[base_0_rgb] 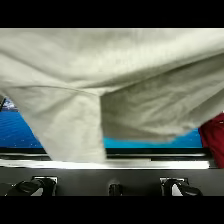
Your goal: Fold the shirts.
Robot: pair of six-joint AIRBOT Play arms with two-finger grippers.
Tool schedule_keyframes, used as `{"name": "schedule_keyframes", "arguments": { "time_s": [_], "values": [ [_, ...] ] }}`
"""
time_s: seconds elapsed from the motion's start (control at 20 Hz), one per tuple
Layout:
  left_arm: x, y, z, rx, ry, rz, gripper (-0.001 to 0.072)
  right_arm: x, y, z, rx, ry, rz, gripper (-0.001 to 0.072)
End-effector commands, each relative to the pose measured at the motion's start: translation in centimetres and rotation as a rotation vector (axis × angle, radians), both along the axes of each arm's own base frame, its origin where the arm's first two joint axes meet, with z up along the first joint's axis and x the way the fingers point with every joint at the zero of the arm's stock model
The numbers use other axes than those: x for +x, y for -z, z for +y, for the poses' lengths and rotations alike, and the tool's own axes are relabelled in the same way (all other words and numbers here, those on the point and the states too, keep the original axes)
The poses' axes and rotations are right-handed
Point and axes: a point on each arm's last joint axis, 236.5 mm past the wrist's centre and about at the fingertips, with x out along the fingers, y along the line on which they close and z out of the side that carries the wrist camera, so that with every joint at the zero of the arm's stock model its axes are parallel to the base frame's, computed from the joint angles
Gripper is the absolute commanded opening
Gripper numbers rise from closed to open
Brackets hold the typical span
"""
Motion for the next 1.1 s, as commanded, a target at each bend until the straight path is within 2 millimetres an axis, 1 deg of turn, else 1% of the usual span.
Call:
{"name": "schedule_keyframes", "arguments": {
  "time_s": [0.0, 0.1, 0.15, 0.2, 0.25, 0.3, 0.35, 0.45, 0.5, 0.6, 0.65, 0.7, 0.75, 0.8, 0.85, 0.9, 0.95, 1.0, 1.05],
  "values": [
    [5.6, 12.8, -1.1, 0.103, 0.016, 0.341, 0.0034, 7.1, 10.1, -1.7, 0.015, -0.019, 0.357, 0.0045],
    [8.9, 22.3, -1.8, 0.144, 0.022, 0.555, 0.0034, 12.2, 19.3, -3.0, 0.065, -0.033, 0.627, 0.0045],
    [10.4, 26.9, -2.1, 0.161, 0.024, 0.644, 0.0034, 14.8, 23.5, -3.5, 0.092, -0.038, 0.724, 0.0045],
    [12.0, 30.8, -2.4, 0.173, 0.027, 0.705, 0.0035, 17.5, 27.6, -4.0, 0.130, -0.037, 0.790, 0.0045],
    [13.6, 33.6, -2.7, 0.181, 0.029, 0.746, 0.0035, 20.5, 31.0, -4.5, 0.167, -0.030, 0.807, 0.0045],
    [15.2, 36.0, -3.1, 0.185, 0.031, 0.770, 0.0035, 22.9, 33.5, -4.9, 0.204, -0.018, 0.802, 0.0046],
    [16.6, 37.8, -3.5, 0.183, 0.032, 0.784, 0.0035, 24.9, 35.9, -5.1, 0.264, 0.002, 0.794, 0.0046],
    [18.8, 40.8, -4.1, 0.181, 0.038, 0.814, 0.0036, 27.4, 39.9, -4.5, 0.431, 0.035, 0.797, 0.0046],
    [19.5, 42.2, -4.4, 0.175, 0.042, 0.834, 0.0036, 28.0, 41.7, -3.7, 0.510, 0.031, 0.815, 0.0046],
    [19.9, 44.5, -5.3, 0.146, 0.056, 0.878, 0.0041, 28.3, 45.4, -1.4, 0.598, -0.009, 0.896, 0.0046],
    [19.7, 45.2, -5.7, 0.131, 0.064, 0.898, 0.0078, 28.3, 46.9, -0.7, 0.599, -0.015, 0.929, 0.0046],
    [19.5, 45.6, -5.8, 0.126, 0.066, 0.915, 0.0154, 28.4, 47.5, -0.1, 0.598, -0.023, 0.942, 0.0047],
    [19.2, 45.5, -5.4, 0.133, 0.060, 0.933, 0.0381, 28.4, 47.4, 0.2, 0.595, -0.030, 0.942, 0.0093],
    [19.0, 44.8, -4.4, 0.145, 0.044, 0.949, 0.0557, 28.2, 46.7, 0.2, 0.584, -0.040, 0.938, 0.0249],
    [18.7, 43.8, -2.7, 0.161, 0.014, 0.971, 0.0593, 27.5, 45.6, 0.0, 0.548, -0.064, 0.943, 0.0452],
    [18.3, 42.5, -0.8, 0.156, -0.018, 0.997, 0.0594, 26.3, 44.6, -0.4, 0.486, -0.098, 0.964, 0.0543],
    [17.6, 41.5, 1.3, 0.130, -0.055, 1.027, 0.0594, 24.4, 44.0, -1.2, 0.412, -0.119, 1.017, 0.0558],
    [16.5, 41.2, 3.1, 0.088, -0.075, 1.070, 0.0592, 22.0, 44.0, -2.6, 0.351, -0.100, 1.100, 0.0564],
    [15.1, 41.3, 4.3, 0.003, -0.081, 1.130, 0.0591, 18.6, 44.5, -4.2, 0.327, -0.065, 1.223, 0.0561]
  ]
}}
